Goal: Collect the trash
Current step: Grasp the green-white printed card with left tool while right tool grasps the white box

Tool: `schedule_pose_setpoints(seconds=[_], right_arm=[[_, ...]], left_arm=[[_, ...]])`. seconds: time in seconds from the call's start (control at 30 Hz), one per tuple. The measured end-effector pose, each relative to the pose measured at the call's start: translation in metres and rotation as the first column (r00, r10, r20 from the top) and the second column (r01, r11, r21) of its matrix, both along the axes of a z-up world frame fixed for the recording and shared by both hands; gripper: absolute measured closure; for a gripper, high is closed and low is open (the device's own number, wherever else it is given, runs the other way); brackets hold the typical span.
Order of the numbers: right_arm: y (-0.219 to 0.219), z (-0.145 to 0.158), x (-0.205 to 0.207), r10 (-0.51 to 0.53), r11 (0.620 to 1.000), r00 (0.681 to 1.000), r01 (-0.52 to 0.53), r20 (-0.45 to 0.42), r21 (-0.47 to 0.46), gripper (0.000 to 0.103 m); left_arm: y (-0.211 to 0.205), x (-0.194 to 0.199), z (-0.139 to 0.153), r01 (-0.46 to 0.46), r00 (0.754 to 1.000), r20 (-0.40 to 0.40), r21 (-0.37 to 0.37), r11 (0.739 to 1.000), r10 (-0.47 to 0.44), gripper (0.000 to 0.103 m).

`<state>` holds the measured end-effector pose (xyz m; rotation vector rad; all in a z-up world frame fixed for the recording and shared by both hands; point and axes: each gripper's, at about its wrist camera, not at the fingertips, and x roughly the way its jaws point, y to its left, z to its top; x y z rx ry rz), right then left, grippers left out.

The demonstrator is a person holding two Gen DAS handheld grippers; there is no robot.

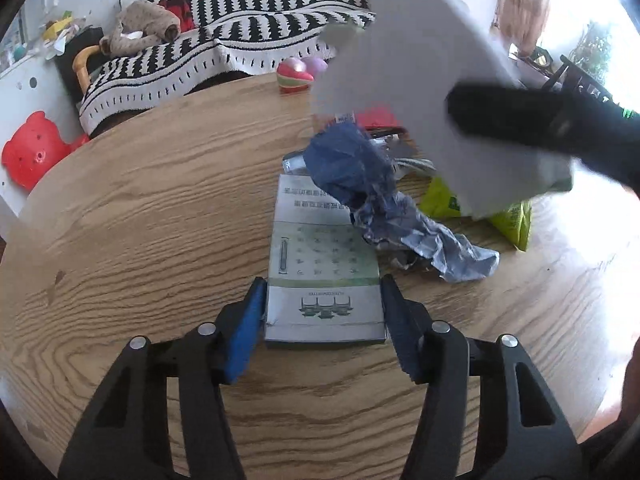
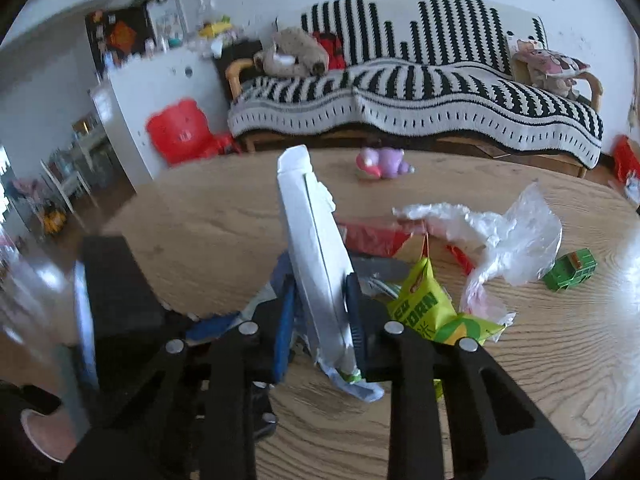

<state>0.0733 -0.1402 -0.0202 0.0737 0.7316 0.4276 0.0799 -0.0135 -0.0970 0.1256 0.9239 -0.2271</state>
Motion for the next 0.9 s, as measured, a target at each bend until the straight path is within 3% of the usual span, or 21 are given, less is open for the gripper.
schedule_pose_setpoints(seconds=[0.2,0.5,0.9], right_arm=[[-0.014,0.016,-0.009,-0.024,0.999,0.999,0.024,0.024,0.025,0.078],[-0.033,0.016,-0.013,-0.082,0.996,0.997,0.081,0.012,0.022,0.078],[-0.054,0.015,-0.030,-0.136,0.991,0.991,0.136,0.003,-0.002,0.078]], left_arm=[[0.009,-0.001,0.014,-0.037,0.999,0.002,0.014,0.999,0.037,0.048],[0.034,-0.008,0.048,-0.093,0.993,0.070,0.022,0.995,0.092,0.048],[0.043,-0.014,0.080,-0.137,0.982,0.131,-0.024,0.990,0.139,0.048]])
